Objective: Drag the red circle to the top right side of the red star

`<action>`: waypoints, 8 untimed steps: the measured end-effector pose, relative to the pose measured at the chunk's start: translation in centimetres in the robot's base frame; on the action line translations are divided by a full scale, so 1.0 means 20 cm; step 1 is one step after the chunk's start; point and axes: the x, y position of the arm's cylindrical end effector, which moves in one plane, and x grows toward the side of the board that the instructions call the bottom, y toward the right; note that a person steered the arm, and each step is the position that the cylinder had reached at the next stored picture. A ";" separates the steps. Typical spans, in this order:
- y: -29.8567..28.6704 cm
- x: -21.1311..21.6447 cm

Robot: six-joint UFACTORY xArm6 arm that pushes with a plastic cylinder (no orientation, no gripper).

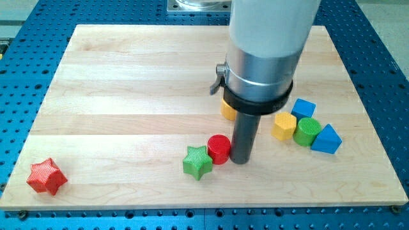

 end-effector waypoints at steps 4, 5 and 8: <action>-0.35 -0.17; -0.35 -0.15; -0.57 0.01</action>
